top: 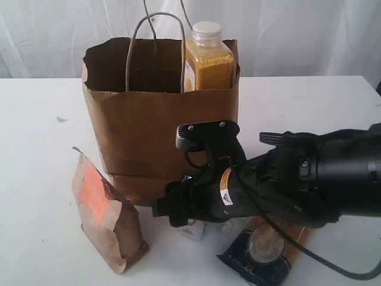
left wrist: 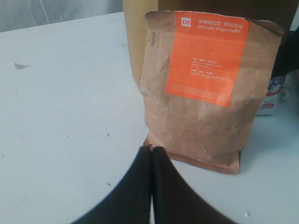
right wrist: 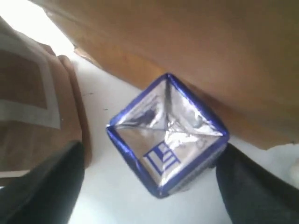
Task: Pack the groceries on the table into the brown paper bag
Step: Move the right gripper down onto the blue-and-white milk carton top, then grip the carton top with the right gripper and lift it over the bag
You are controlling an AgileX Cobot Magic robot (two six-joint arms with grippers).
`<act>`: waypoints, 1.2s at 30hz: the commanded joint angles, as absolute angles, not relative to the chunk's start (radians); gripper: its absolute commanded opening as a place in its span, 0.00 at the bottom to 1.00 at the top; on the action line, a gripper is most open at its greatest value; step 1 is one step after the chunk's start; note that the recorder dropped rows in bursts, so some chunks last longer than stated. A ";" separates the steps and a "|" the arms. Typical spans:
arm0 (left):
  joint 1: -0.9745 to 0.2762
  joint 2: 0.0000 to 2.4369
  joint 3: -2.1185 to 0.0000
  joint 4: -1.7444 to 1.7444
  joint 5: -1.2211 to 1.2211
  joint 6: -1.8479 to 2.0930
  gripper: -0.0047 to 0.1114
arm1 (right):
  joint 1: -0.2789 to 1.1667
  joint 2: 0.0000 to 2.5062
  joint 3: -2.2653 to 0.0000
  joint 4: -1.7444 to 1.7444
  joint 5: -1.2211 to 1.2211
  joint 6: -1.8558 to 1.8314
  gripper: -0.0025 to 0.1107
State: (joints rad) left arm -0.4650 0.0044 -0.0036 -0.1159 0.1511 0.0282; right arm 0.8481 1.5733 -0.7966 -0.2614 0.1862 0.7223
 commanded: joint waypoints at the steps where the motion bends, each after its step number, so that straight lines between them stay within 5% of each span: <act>1: -0.462 0.000 0.000 -0.119 0.149 0.031 0.04 | 0.846 1.597 -0.803 -0.270 0.162 0.764 0.65; 6: -0.462 0.000 0.000 -0.119 0.149 0.031 0.04 | 0.846 1.639 -0.819 -0.270 0.167 0.766 0.65; 13: -0.462 0.000 0.000 -0.119 0.149 0.031 0.04 | 0.848 1.644 -0.819 -0.270 0.220 0.766 0.24; 22: -0.462 0.000 0.000 -0.119 0.149 0.031 0.04 | 0.947 1.545 -0.813 -0.282 0.349 0.684 0.22; 28: -0.462 0.000 0.000 -0.119 0.149 0.031 0.04 | 0.947 1.486 -0.813 -0.293 0.363 0.684 0.02; 36: -0.462 0.000 0.000 -0.119 0.149 0.031 0.04 | 0.970 1.343 -0.844 -0.288 0.428 0.590 0.02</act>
State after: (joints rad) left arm -0.4650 0.0044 -0.0036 -0.1159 0.1511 0.0282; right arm 0.9498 1.4049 -0.8190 -0.2740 0.4081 0.6424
